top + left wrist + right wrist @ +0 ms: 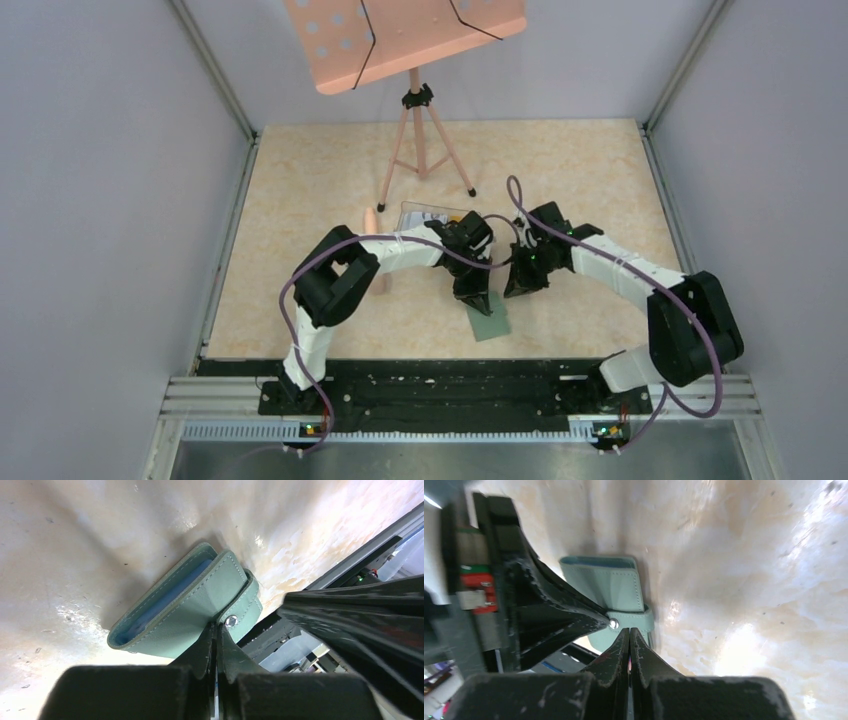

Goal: Put the credit cards into the card holder
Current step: Close the card holder at the center of the board.

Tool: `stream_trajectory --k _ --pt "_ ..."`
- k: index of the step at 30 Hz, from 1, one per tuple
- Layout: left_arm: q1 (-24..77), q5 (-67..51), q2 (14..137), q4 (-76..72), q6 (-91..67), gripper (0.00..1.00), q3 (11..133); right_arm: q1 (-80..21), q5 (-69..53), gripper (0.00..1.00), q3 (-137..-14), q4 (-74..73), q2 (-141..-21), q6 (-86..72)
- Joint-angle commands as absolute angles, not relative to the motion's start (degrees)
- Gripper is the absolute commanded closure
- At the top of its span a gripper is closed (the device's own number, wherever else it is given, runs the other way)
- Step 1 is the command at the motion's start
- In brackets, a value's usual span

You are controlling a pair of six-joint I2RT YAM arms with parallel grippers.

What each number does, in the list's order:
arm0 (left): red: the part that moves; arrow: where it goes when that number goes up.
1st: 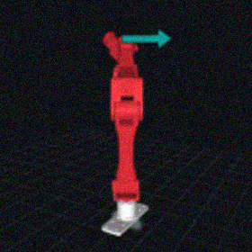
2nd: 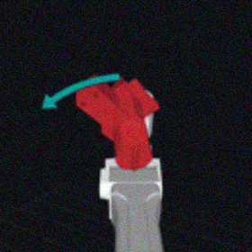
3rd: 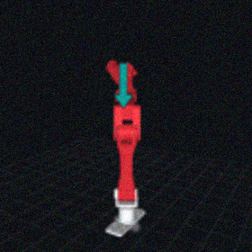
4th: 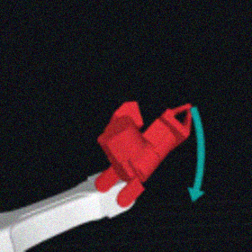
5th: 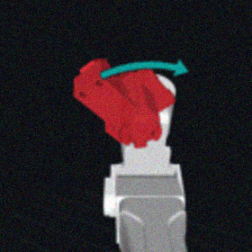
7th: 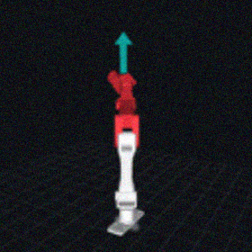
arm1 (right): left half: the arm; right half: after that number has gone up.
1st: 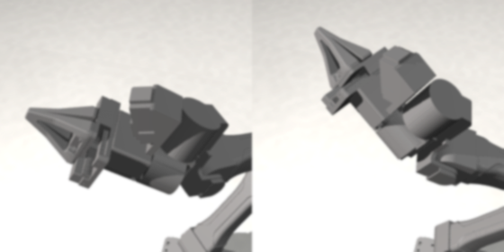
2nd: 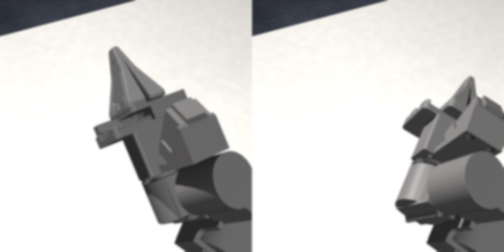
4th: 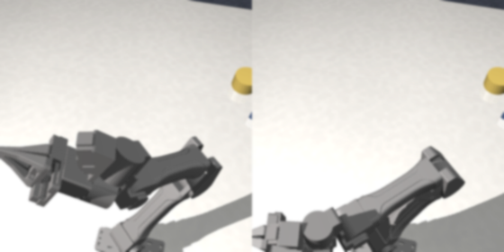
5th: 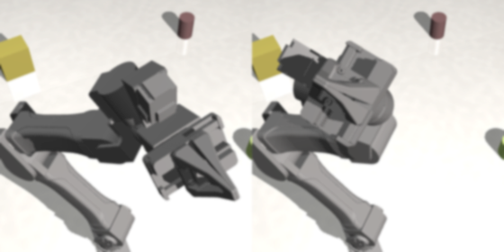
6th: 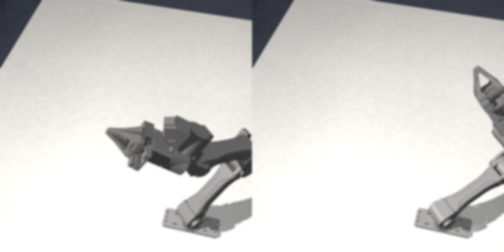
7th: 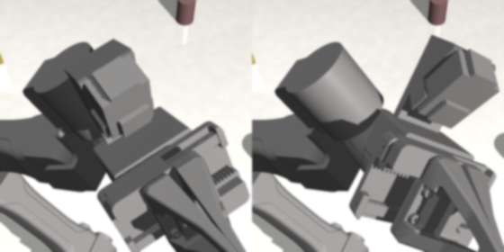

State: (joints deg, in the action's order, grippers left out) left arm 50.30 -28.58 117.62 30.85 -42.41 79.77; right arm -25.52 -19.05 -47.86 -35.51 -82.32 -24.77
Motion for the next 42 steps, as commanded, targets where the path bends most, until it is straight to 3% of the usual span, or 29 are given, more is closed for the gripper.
stream_trajectory --k 1,18,42 --pt "51.06 -22.81 117.26 32.25 -39.75 1.00 79.78 -22.72 -24.61 1.00 -47.37 -30.93 -79.60 -26.23" --pt "51.04 -22.37 113.55 34.52 -39.18 1.00 85.63 -22.54 -31.90 1.00 -44.96 -28.40 -82.24 -26.72" --pt "51.94 -25.83 111.83 32.81 -41.89 1.00 81.61 -22.52 -34.17 1.00 -44.13 -27.94 -87.56 -25.20"
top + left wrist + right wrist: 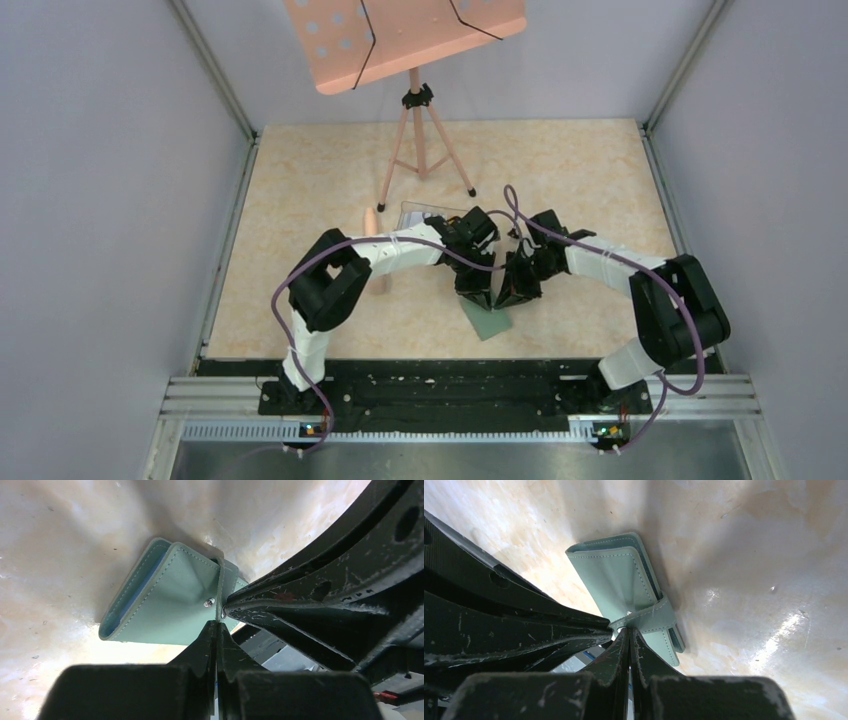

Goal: Put the credit cards into the card holder
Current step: Close the card holder at the center of the board.

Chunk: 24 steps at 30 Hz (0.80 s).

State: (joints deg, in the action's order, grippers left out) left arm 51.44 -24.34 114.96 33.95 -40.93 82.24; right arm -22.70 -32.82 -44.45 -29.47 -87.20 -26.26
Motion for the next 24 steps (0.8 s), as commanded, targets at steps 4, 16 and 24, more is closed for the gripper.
stream_trajectory --k 4,16,24 --pt "52.12 -26.08 111.92 33.13 -42.02 1.00 81.20 -22.51 -34.41 1.00 -44.12 -27.93 -87.52 -25.09" --pt "52.21 -23.51 111.86 33.44 -42.54 1.00 79.85 -23.03 -35.27 1.00 -43.99 -27.77 -89.84 -24.20" --pt "52.20 -23.45 111.20 32.45 -41.50 1.00 81.31 -23.38 -35.68 1.00 -44.37 -27.73 -89.42 -24.26"
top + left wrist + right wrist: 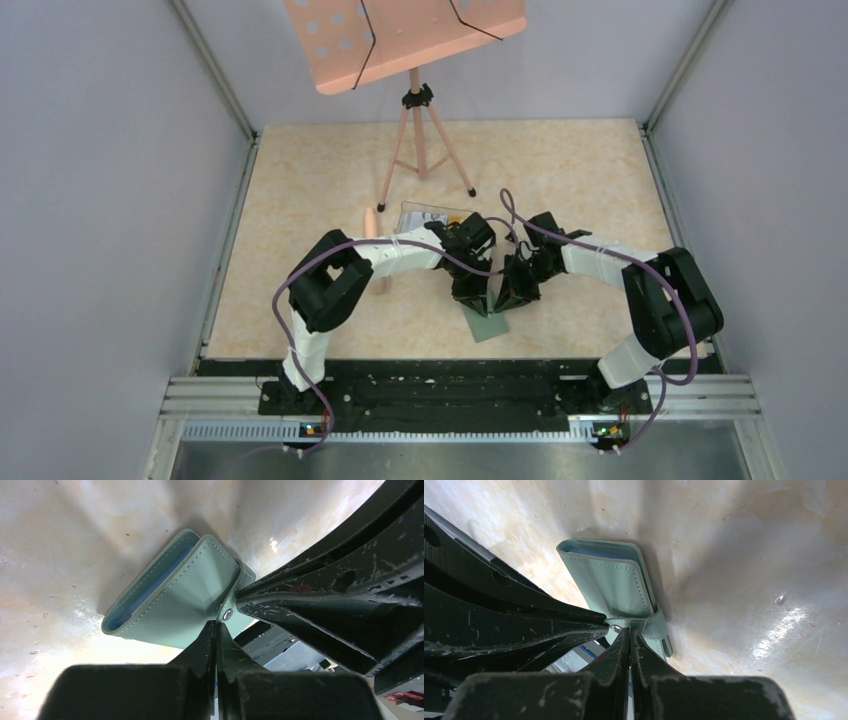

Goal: Put the credit cards into the card holder
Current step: Close the card holder at the center of the board.

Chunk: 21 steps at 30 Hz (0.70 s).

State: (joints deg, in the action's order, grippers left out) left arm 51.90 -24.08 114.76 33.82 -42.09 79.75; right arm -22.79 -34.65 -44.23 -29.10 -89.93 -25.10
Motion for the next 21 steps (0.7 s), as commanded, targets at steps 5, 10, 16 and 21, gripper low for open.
stream_trajectory --k 5,10,16,21 --pt "52.21 -24.43 111.42 32.34 -41.19 1.00 83.08 -23.34 -35.53 1.00 -44.56 -27.81 -86.77 -24.64" --pt "52.17 -24.14 111.80 32.71 -40.91 1.00 83.11 -23.29 -36.13 1.00 -44.22 -27.40 -88.44 -24.47" --pt "52.12 -23.68 112.31 32.44 -41.01 1.00 81.26 -23.61 -36.12 1.00 -44.14 -26.93 -90.09 -24.51" --pt "52.04 -23.10 112.88 31.66 -41.15 1.00 79.74 -24.40 -36.08 1.00 -44.36 -26.47 -92.37 -24.17"
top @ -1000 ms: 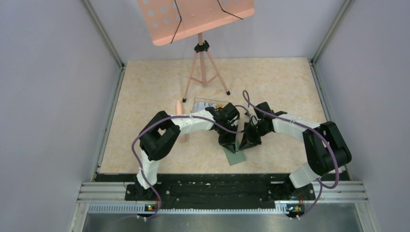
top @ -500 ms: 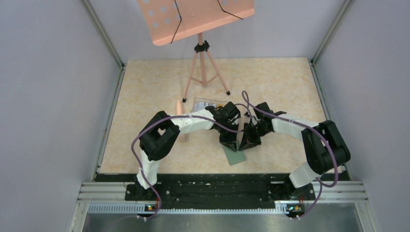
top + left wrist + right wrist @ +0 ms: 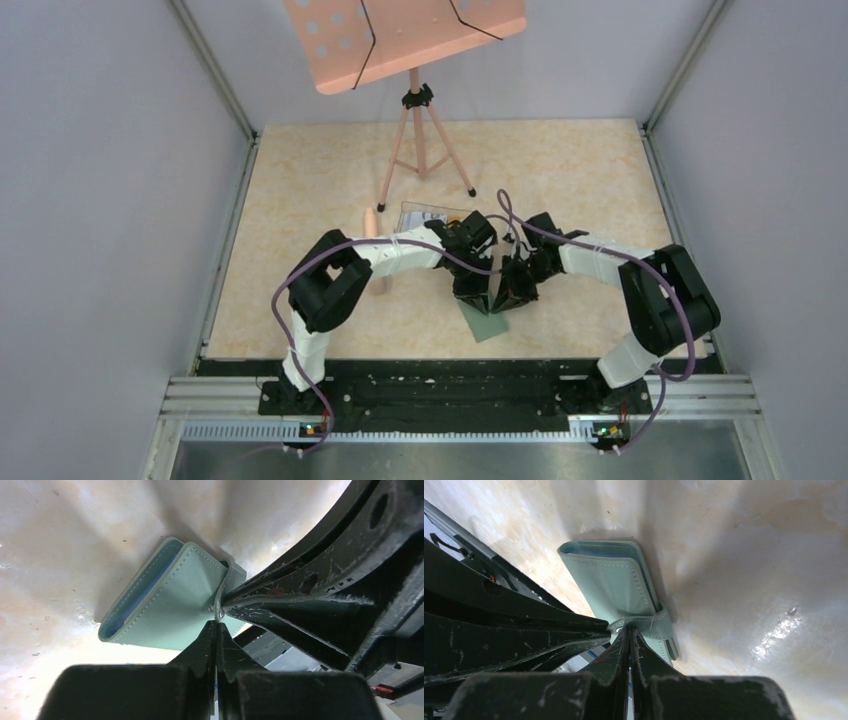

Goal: Put the credit cards into the card holder
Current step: Close the card holder at the center of the board.

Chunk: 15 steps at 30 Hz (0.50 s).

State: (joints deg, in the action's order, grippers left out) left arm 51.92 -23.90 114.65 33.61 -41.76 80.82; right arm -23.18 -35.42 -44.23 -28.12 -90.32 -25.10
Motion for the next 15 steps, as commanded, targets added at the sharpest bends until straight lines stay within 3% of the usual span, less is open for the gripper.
stream_trajectory --k 1,15 --pt "52.04 -23.04 112.98 31.69 -41.12 1.00 79.54 -24.66 -36.12 1.00 -44.45 -26.46 -92.90 -24.09" --pt "52.03 -20.71 116.89 31.12 -41.33 1.00 74.88 -28.46 -31.97 1.00 -47.43 -29.20 -98.11 -23.33"
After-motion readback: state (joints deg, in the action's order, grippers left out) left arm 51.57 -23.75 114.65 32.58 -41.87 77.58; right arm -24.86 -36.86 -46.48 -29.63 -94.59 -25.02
